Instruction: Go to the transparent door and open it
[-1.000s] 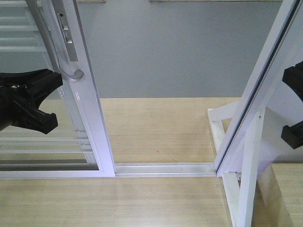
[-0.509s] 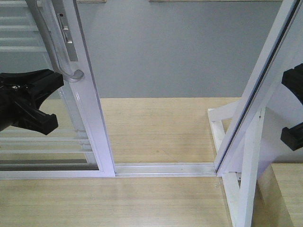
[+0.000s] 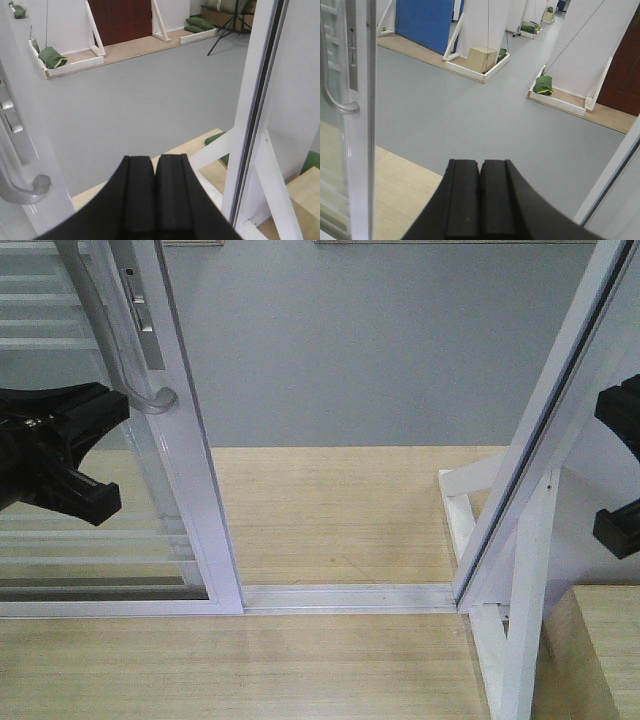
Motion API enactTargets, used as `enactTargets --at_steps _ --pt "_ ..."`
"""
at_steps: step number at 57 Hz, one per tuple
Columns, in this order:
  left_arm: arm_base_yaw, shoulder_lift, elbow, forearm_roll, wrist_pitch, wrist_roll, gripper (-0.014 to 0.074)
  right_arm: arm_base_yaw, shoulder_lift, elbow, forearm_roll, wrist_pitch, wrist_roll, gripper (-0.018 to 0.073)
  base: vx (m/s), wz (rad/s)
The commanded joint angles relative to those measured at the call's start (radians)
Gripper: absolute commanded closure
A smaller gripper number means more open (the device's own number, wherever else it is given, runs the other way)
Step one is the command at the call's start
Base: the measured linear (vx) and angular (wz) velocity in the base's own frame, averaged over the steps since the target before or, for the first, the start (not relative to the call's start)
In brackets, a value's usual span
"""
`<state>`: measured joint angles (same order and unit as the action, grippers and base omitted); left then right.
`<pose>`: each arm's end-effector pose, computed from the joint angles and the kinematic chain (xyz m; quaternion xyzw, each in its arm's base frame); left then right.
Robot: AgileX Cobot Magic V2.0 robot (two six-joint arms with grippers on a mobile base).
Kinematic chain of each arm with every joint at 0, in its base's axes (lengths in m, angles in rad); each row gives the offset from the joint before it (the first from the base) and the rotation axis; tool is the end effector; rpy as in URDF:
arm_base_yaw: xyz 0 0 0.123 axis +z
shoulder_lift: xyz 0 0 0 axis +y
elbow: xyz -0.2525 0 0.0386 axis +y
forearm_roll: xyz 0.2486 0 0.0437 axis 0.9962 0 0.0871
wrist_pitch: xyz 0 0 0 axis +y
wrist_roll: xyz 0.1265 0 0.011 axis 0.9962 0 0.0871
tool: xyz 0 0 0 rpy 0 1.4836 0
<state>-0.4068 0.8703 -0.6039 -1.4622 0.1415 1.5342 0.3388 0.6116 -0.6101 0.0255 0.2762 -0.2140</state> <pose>0.2147 -0.1119 0.2933 0.2265 0.7379 -0.1587 0.6157 0.1777 0.0636 0.3188 -0.2035 0.7438 0.0502 0.6347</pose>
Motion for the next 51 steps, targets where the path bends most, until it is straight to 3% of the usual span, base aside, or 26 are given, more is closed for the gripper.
enactTargets --at_steps 1,4,10,13,16,19,22,26,38,51 --pt "-0.003 -0.009 -0.076 0.349 0.011 -0.321 0.0602 -0.004 0.000 -0.029 -0.007 -0.079 -0.003 0.0564 0.00 0.00" --pt "-0.003 -0.009 -0.097 0.571 0.012 -0.570 0.0602 -0.004 0.000 -0.029 -0.007 -0.079 -0.003 0.0564 0.00 0.00" --pt "-0.003 -0.010 -0.116 1.126 0.011 -1.164 0.0602 -0.004 0.000 -0.029 -0.007 -0.079 -0.003 0.0564 0.00 0.00" --pt "-0.003 -0.010 -0.116 1.348 0.009 -1.416 0.0602 -0.004 0.000 -0.029 -0.007 -0.079 -0.003 0.0564 0.00 0.00" --pt "-0.003 -0.009 -0.116 1.504 0.004 -1.578 0.0602 -0.004 0.000 -0.029 -0.007 -0.079 -0.003 0.0564 0.00 0.00" --pt "-0.003 -0.009 -0.116 1.589 0.000 -1.679 0.0602 -0.004 0.000 -0.029 -0.007 -0.079 -0.003 0.0564 0.00 0.00" --pt "-0.003 -0.009 -0.116 1.626 -0.015 -1.698 0.0602 -0.004 0.000 -0.029 -0.007 -0.079 -0.003 0.0564 0.00 0.00" --pt "-0.003 -0.009 -0.114 1.605 -0.061 -1.647 0.0602 -0.004 0.000 -0.029 -0.007 -0.079 -0.003 0.0564 0.00 0.00" --pt "-0.003 -0.009 -0.114 1.382 -0.141 -1.359 0.0602 -0.004 0.000 -0.029 -0.007 -0.079 -0.003 0.0564 0.00 0.00" --pt "-0.003 0.025 -0.111 1.359 -0.141 -1.333 0.0602 -0.004 0.000 -0.029 -0.007 -0.080 -0.003 0.0564 0.00 0.00"
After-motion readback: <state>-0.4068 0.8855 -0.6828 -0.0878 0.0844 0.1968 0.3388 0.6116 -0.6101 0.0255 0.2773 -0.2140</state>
